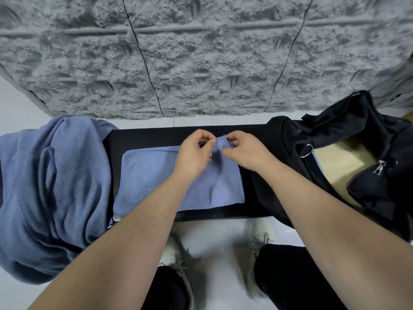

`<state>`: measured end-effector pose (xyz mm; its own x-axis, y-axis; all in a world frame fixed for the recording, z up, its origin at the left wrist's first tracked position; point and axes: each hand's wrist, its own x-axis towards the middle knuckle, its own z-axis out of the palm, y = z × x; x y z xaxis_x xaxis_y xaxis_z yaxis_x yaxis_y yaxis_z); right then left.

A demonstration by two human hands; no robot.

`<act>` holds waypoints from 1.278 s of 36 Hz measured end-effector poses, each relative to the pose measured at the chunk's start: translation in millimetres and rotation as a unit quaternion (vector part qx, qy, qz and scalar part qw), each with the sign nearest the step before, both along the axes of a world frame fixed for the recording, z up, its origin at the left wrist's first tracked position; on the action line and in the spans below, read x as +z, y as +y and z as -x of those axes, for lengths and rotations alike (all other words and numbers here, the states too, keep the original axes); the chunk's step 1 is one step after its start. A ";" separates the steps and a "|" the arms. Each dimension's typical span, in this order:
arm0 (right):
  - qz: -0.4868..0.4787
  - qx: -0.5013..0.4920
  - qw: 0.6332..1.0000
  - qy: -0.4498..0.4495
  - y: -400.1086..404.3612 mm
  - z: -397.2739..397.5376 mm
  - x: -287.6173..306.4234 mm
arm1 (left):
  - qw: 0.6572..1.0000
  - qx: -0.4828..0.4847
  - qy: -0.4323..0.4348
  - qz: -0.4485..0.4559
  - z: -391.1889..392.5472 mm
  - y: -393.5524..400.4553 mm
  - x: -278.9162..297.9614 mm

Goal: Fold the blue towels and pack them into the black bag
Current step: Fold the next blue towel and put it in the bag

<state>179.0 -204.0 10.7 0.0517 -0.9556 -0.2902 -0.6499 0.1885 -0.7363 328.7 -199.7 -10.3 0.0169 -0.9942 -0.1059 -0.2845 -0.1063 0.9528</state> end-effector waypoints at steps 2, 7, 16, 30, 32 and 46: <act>-0.001 -0.014 1.000 0.008 -2.4 2.2 -3.8 | 1.000 -0.008 0.001 0.006 -1.7 -1.1 -1.6; -0.009 -0.087 0.996 0.021 -10.5 4.0 -14.8 | 0.996 -0.010 -0.074 0.048 -11.5 -1.4 -4.9; 0.186 -0.001 0.974 0.129 -9.4 -11.4 -13.1 | 0.965 -0.002 -0.260 -0.045 -44.0 8.0 -2.0; 0.091 0.254 0.926 0.263 0.5 -34.8 -20.9 | 0.841 -0.122 -0.345 -0.399 -110.5 51.5 36.3; 0.096 0.219 0.932 0.273 0.9 -32.5 -16.8 | 0.830 -0.121 -0.332 -0.432 -117.1 56.3 42.1; -0.103 0.110 0.969 0.194 13.5 -16.4 2.0 | 0.972 0.058 -0.053 -0.220 -112.7 42.8 18.2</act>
